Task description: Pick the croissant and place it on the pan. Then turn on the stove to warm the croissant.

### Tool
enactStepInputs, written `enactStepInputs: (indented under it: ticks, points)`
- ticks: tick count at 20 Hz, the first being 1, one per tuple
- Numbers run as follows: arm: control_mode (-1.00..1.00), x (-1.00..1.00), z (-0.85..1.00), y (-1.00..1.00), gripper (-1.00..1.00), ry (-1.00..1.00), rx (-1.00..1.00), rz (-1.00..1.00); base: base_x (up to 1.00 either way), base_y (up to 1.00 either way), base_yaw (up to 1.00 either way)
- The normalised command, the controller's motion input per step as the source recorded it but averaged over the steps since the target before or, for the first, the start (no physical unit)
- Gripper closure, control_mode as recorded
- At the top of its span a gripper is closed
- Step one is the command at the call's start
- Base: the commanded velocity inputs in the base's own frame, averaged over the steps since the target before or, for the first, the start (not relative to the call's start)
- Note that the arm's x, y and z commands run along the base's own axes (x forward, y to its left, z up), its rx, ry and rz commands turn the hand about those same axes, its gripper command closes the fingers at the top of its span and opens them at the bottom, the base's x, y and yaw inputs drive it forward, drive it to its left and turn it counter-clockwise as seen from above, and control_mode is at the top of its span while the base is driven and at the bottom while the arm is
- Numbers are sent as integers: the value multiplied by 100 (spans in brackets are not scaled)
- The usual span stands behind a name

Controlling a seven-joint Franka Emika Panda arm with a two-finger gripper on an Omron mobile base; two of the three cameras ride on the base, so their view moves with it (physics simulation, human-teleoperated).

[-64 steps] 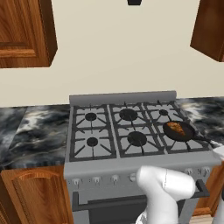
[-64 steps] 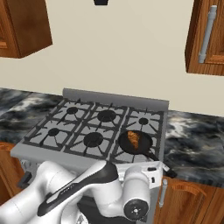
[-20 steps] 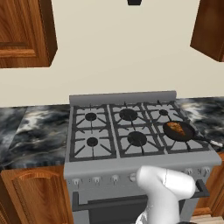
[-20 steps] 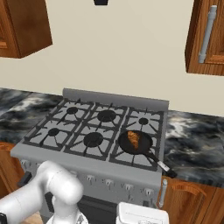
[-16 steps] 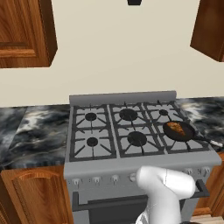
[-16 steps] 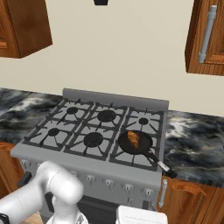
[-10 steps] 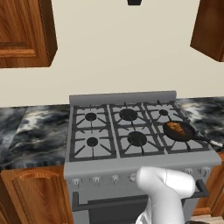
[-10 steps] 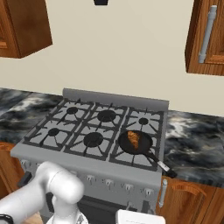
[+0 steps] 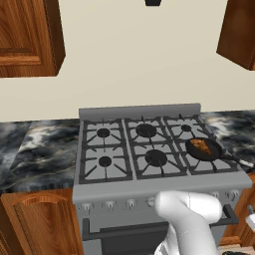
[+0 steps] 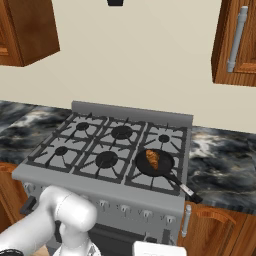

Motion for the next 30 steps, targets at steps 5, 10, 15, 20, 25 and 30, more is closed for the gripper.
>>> enactStepInputs:
  ticks: [5, 10, 15, 20, 25, 30]
  points:
    - [-100, 30, -30, 1, -100, 0, -8, 0, 0, 0, 0]
    - [-100, 28, -32, 0, -100, 0, -10, -4, 0, 0, 0]
    - [-100, 32, -32, 0, -100, 0, -7, -6, 0, 0, 0]
    - [-100, 31, -24, 0, -100, 0, -3, -5, 0, 0, 0]
    - [-100, 21, -13, -3, -100, 0, 0, -4, 0, 0, 0]
    - [-100, 14, -6, -12, -100, 0, 0, -2, 0, 0, 0]
